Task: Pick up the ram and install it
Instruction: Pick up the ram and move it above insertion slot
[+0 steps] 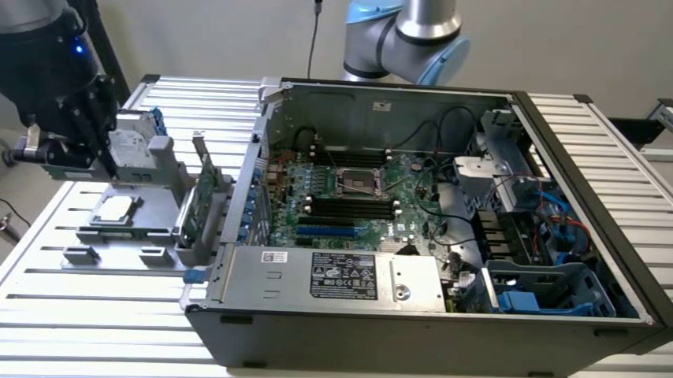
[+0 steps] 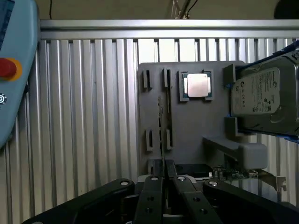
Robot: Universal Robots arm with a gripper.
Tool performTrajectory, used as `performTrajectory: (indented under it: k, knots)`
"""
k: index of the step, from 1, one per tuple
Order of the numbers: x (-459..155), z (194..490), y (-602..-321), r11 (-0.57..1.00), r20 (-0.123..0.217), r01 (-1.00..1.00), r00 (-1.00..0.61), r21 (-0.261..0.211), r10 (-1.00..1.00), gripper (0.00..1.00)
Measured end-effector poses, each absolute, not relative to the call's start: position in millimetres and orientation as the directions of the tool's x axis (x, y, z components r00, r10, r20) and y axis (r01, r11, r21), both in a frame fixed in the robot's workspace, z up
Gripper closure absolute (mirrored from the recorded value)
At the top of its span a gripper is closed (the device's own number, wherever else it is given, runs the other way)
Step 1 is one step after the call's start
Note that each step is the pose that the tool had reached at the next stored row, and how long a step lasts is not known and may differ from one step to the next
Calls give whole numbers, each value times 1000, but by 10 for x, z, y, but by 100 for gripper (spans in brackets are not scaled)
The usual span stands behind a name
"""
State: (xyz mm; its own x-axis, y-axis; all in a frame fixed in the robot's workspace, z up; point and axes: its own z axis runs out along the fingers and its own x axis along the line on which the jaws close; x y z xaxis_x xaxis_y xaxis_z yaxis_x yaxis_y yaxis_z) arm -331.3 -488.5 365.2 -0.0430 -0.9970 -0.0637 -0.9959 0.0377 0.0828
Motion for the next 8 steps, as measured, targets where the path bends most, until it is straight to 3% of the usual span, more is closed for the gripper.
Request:
performTrajectory:
  k: [8]
  knots:
    - [-2963, 3889, -4884, 37, -71, -995, -43, 87, -997, 86]
